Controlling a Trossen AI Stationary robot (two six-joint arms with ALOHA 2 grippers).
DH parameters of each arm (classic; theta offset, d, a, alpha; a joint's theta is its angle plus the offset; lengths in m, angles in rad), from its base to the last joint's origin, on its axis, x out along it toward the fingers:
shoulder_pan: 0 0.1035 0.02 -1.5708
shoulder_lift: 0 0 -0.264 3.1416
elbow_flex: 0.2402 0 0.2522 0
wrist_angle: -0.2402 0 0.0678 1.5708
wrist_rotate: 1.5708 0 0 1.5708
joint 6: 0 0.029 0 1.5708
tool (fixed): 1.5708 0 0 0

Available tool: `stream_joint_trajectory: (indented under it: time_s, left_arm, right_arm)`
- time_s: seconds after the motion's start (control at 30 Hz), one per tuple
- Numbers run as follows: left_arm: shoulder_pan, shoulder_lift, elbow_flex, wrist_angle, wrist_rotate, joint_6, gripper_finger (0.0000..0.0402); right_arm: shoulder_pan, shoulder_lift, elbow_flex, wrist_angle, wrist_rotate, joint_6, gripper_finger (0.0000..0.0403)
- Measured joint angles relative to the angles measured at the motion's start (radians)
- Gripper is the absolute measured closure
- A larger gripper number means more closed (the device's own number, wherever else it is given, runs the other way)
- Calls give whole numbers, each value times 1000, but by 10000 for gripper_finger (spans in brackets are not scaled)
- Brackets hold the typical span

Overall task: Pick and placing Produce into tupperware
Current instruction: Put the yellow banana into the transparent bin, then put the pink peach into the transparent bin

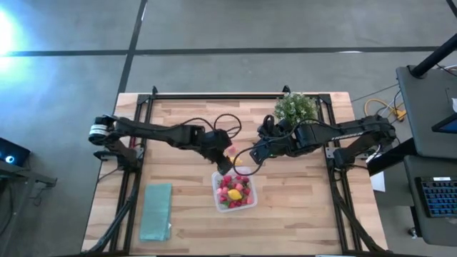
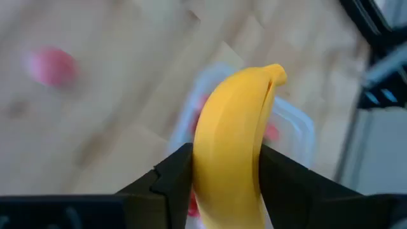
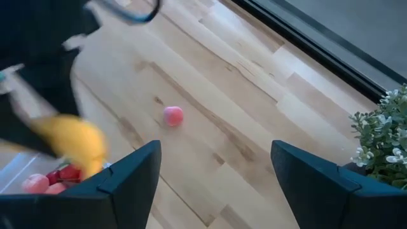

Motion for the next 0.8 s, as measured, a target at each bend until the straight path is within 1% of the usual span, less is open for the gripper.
stream_joint_trajectory:
  time_s: [0.07, 0.23, 0.43, 0.53, 0.63, 0.73, 0.8]
  left_arm:
    - [-26, 9, 1, 7, 26, -30, 251]
    - [-87, 55, 0, 36, 29, -77, 238]
    - [-106, 81, 0, 46, 16, -211, 208]
    - [-106, 79, 1, 44, 10, -221, 186]
    - [-100, 65, 7, 43, -23, -222, 169]
    - [-87, 39, 8, 45, -58, -201, 163]
    - [-79, 25, 5, 31, -60, -174, 162]
  right_arm:
    - [0, 0, 0, -1, 0, -8, 113]
    - [0, 0, 0, -8, -1, -13, 115]
    - [0, 0, 0, -8, -16, -19, 113]
    - [0, 0, 0, -8, -21, -26, 115]
    - [0, 0, 0, -8, -23, -26, 113]
    - [0, 0, 0, -12, -27, -25, 110]
    - [0, 0, 0, -27, -40, -19, 110]
